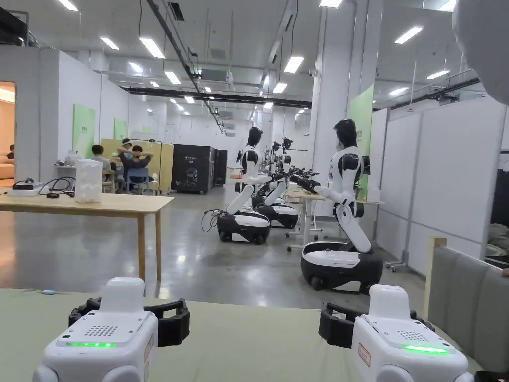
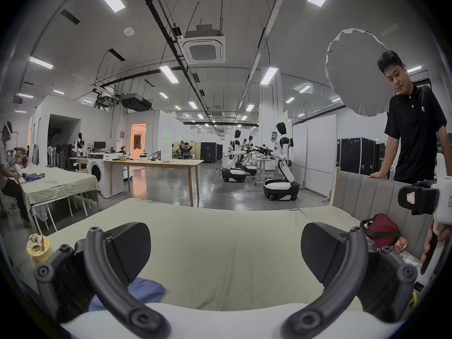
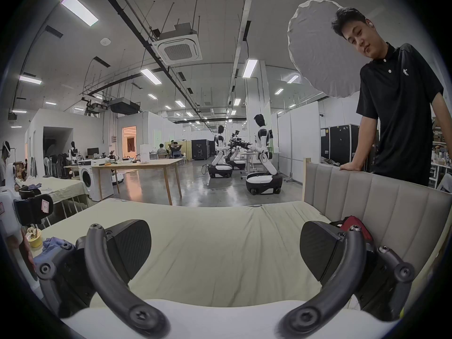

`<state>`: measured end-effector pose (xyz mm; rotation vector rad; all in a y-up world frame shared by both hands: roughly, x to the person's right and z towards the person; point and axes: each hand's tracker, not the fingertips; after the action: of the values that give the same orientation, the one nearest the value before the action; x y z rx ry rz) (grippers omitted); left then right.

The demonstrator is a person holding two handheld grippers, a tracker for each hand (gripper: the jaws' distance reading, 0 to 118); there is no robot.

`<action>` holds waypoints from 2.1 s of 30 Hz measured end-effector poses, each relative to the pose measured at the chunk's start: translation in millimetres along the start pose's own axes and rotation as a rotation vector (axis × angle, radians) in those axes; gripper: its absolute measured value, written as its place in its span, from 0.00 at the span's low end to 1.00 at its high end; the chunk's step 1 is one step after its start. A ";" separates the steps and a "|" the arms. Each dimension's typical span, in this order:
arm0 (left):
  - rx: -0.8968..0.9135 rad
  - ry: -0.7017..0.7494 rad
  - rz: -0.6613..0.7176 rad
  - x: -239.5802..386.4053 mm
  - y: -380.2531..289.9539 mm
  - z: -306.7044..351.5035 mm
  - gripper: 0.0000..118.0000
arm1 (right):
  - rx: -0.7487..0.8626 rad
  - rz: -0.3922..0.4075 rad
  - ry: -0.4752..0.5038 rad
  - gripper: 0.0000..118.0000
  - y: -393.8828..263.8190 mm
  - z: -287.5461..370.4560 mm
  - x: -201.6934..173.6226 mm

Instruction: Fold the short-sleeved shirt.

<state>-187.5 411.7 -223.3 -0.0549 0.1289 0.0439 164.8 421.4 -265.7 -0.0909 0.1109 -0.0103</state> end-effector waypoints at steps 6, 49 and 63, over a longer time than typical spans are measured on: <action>-0.001 -0.001 -0.004 1.0 -0.9 0.8 1.00 | -0.005 -0.002 0.004 1.00 -4.3 -2.5 -1.4; 0.004 -0.019 -0.130 -2.1 -13.9 4.5 1.00 | -0.028 0.121 0.048 0.96 -33.0 3.1 -0.3; -0.036 0.067 -0.132 -47.0 -36.6 28.4 0.00 | 0.010 0.144 0.157 0.00 -29.0 27.6 -71.2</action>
<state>-228.7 375.0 -187.2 -0.1003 0.1914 -0.0878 97.0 396.1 -228.0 -0.0715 0.2740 0.1261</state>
